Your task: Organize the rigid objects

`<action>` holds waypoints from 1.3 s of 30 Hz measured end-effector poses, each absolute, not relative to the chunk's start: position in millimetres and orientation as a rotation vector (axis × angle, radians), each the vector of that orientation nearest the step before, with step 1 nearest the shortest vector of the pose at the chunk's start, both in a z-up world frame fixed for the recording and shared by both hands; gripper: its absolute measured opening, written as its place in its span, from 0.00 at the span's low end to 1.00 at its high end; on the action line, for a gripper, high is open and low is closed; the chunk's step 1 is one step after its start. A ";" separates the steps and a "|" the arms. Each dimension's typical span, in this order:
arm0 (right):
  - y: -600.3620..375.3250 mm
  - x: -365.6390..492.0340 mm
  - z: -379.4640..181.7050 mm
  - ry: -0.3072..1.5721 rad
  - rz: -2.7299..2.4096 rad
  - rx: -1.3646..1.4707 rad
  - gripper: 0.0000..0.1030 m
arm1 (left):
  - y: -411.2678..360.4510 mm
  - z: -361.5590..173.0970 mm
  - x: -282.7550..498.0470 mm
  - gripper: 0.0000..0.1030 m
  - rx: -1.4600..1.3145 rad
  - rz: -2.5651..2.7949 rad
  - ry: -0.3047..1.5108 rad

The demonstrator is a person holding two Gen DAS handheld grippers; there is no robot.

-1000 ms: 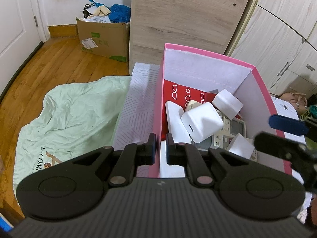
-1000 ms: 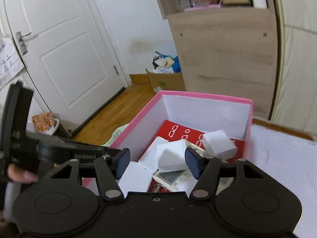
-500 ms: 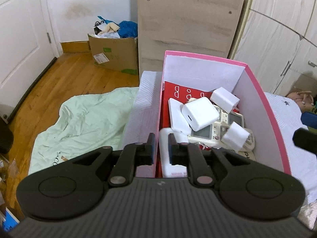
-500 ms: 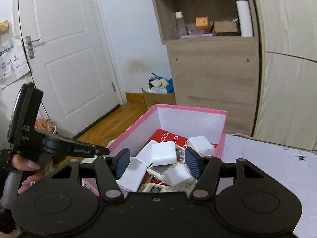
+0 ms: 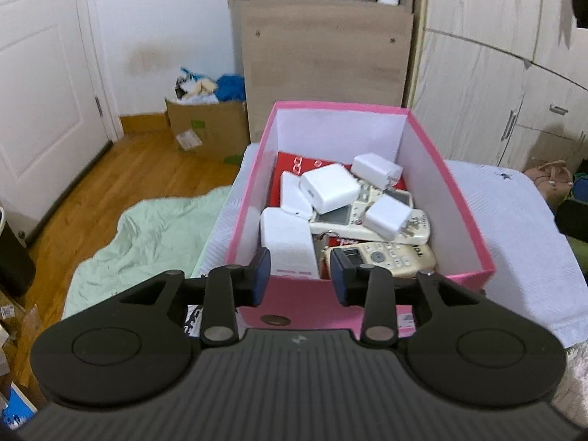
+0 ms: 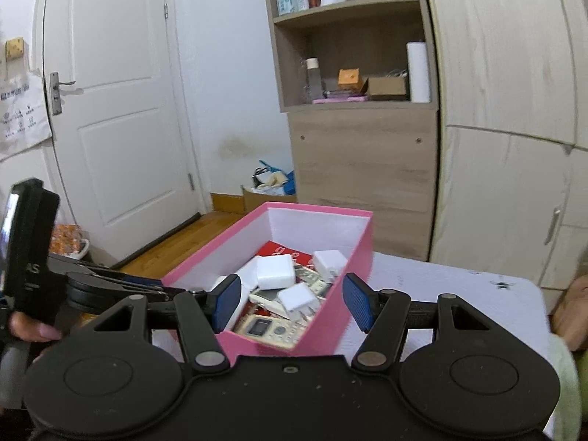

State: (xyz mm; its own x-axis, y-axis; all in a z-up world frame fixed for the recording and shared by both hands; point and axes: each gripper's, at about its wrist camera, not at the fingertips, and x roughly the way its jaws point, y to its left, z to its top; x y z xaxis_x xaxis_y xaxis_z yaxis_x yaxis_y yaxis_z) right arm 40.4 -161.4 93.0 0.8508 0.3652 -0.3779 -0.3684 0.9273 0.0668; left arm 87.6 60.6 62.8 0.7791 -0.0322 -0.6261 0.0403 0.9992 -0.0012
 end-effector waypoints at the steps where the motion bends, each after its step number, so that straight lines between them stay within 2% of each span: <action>1: -161.9 35.2 92.8 0.385 0.378 -0.012 0.65 | 57.7 64.0 82.8 0.38 0.011 -0.042 0.661; 12: -172.5 -0.7 83.3 0.312 0.270 -0.011 0.67 | 26.9 67.6 39.7 0.42 0.001 -0.126 0.568; 15: -174.2 -8.2 79.2 0.290 0.256 -0.012 0.71 | 21.3 64.5 31.9 0.43 -0.001 -0.137 0.541; 16: -174.9 -10.4 78.1 0.280 0.252 -0.009 0.72 | 20.1 63.3 29.8 0.45 -0.003 -0.137 0.532; 18: -178.7 -14.7 74.0 0.250 0.240 0.024 0.85 | 19.4 59.2 26.1 0.49 -0.010 -0.143 0.520; 23: -183.0 -21.2 62.7 0.226 0.171 0.041 0.89 | 17.9 52.1 20.0 0.64 0.012 -0.095 0.489; 27: -186.0 -28.7 57.3 0.202 0.142 0.032 0.97 | 19.8 48.1 18.3 0.68 0.001 -0.093 0.483; 29: -184.6 -31.5 54.3 0.183 0.134 0.013 1.00 | 20.6 45.7 17.6 0.74 0.000 -0.083 0.476; 35: -175.3 -30.9 52.0 0.209 0.112 -0.037 1.00 | 23.4 40.1 14.5 0.82 0.002 -0.073 0.466; 39: -172.3 -32.0 51.2 0.220 0.106 -0.038 1.00 | 25.0 39.6 12.0 0.83 -0.005 -0.086 0.464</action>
State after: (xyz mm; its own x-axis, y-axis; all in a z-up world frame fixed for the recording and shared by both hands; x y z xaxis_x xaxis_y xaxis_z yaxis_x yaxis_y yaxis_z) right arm -32.0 -172.3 51.2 0.9703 0.1012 -0.2195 -0.1096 0.9936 -0.0263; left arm 12.0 25.0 39.6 0.8909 -0.0835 -0.4465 0.0812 0.9964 -0.0243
